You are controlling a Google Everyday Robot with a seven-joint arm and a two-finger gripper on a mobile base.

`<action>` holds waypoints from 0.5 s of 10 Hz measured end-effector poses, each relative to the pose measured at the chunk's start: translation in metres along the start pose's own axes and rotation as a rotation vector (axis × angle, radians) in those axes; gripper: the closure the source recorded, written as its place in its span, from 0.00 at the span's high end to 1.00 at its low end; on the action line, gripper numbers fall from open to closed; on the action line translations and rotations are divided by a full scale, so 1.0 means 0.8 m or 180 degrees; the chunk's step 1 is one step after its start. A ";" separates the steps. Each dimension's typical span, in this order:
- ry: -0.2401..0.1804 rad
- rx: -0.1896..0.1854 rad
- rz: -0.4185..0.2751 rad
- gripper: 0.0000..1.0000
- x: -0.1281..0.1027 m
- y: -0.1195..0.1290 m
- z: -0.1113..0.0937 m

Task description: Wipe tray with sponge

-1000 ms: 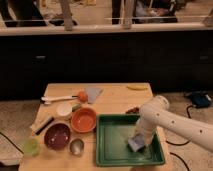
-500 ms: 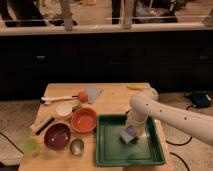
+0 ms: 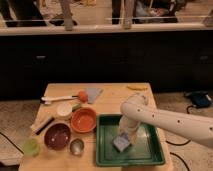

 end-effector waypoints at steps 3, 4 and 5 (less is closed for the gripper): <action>0.0002 -0.0037 0.0223 0.00 0.053 0.058 0.003; -0.0002 -0.0030 0.0247 0.00 0.068 0.064 0.002; -0.0006 -0.0027 0.0261 0.00 0.077 0.066 0.002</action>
